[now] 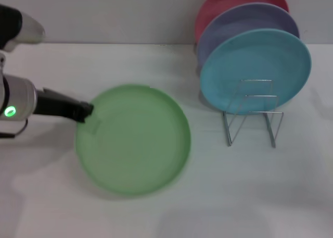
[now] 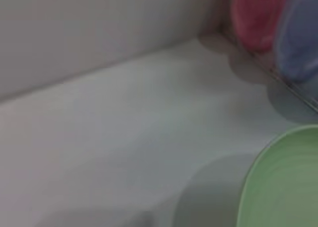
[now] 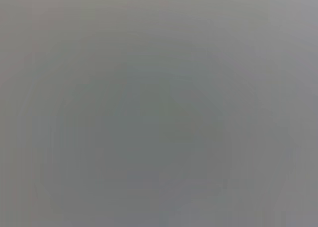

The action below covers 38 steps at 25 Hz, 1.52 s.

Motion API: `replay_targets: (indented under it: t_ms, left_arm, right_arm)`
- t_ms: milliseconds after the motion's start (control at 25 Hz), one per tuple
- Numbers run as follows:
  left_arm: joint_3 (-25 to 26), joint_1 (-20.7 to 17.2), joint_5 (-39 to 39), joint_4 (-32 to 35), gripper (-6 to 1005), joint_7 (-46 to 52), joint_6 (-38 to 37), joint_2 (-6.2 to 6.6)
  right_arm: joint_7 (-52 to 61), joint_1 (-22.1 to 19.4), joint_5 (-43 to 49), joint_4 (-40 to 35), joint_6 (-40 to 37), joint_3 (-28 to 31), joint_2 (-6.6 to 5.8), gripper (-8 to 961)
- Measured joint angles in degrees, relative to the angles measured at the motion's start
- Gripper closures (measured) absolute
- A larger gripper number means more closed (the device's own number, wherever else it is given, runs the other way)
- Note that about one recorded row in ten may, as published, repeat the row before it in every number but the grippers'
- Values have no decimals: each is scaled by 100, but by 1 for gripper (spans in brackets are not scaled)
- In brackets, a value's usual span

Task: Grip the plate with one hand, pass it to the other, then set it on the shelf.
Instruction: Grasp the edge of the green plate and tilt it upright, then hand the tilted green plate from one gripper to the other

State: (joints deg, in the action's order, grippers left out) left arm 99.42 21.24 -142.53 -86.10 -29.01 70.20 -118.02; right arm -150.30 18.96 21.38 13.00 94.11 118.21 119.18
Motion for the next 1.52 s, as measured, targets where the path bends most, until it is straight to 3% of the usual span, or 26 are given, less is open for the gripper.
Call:
replay_targets:
  t_ms: [80, 160, 240, 320, 360, 400, 480, 520, 560, 640, 680, 720, 760, 800, 960, 1080, 1520]
  left_arm:
    - [20, -1, -67, -80, 964, -10, -84, -4]
    - [33, -9, -88, -153, 963, -16, -278, -5]
    - [34, -13, -88, -170, 961, -19, -342, -5]
    - [37, -29, -89, -203, 960, -21, -422, -6]
    - [36, -47, -90, -233, 959, -21, -511, -11]
    - [36, -47, -90, -233, 959, -21, -511, -11]
    - [16, -59, -95, -245, 957, -23, -662, -15]
    - [16, -59, -95, -245, 957, -23, -662, -15]
    - [25, -58, -80, -248, 956, -24, -715, -17]
    - [38, -55, -74, -252, 954, -24, -742, -17]
    - [53, -45, -67, -270, 954, -25, -799, -14]
    - [53, -45, -67, -270, 953, -25, -799, -14]
    - [61, -38, -63, -303, 952, -25, -870, -10]
    - [61, -38, -63, -303, 952, -25, -870, -10]
    - [55, -41, -62, -334, 949, -75, -966, -11]
    - [61, -45, -47, -337, 947, -109, -973, -17]
    - [59, -72, -7, -354, 939, -113, -980, -19]
  right_arm:
    - [710, 159, 409, 558, -341, 0, -30, 129]
    - [1874, 304, 1413, 1781, -1296, -64, -26, 129]
    - [2284, 335, 1762, 2231, -1642, -128, -22, 129]
    - [3507, 440, 2631, 3176, -2658, -422, -39, 128]
    - [4710, 637, 3585, 3795, -3485, -659, -84, 128]
    - [4710, 637, 3585, 3795, -3485, -659, -84, 130]
    - [6353, 947, 5064, 4390, -3957, -793, -129, 134]
    - [6353, 947, 5064, 4390, -3957, -793, -129, 134]
    - [7557, 1124, 6058, 4759, -3957, -822, -137, 134]
    - [8122, 1196, 6544, 4970, -3914, -846, -140, 134]
    - [9457, 1339, 7634, 5514, -3742, -948, -149, 134]
    - [9457, 1339, 7634, 5514, -3742, -948, -149, 134]
    - [10552, 1463, 8460, 5936, -3496, -1038, -159, 134]
    - [10552, 1463, 8460, 5936, -3496, -1038, -159, 133]
    - [12278, 1947, 9716, 6291, -2661, -965, -271, 133]
    - [12643, 2177, 10179, 6272, -2398, -997, -290, 133]
    - [12791, 2632, 10567, 5600, -2593, -1331, -269, 134]
